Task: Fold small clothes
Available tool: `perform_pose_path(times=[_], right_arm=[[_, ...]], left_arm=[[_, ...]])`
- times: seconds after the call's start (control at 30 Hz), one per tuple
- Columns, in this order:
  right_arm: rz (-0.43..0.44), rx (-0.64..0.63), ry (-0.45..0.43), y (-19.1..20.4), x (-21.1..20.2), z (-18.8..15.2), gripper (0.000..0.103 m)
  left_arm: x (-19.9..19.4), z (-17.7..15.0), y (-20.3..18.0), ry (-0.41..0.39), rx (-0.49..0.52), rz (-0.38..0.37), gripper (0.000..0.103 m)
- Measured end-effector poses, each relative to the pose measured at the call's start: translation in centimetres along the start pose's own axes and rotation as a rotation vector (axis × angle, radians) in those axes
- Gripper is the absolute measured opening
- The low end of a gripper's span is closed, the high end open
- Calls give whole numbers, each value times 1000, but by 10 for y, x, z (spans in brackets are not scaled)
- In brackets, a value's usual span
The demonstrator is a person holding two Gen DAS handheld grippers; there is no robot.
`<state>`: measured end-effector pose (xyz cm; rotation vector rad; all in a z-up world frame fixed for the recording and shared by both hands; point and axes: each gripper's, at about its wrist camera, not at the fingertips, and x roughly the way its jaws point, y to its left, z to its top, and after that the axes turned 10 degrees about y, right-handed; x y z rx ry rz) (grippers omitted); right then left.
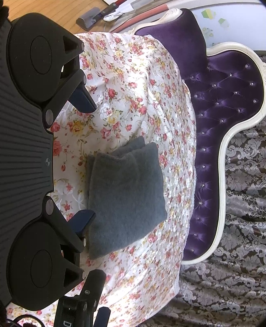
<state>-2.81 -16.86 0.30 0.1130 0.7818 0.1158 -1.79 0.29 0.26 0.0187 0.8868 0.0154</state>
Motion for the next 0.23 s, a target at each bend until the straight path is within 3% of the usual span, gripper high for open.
perform_pose_path(times=[0.23], right_arm=[[2, 0, 9, 0, 2, -1, 102]], left_arm=[[1, -1, -1, -4, 6, -7, 102]])
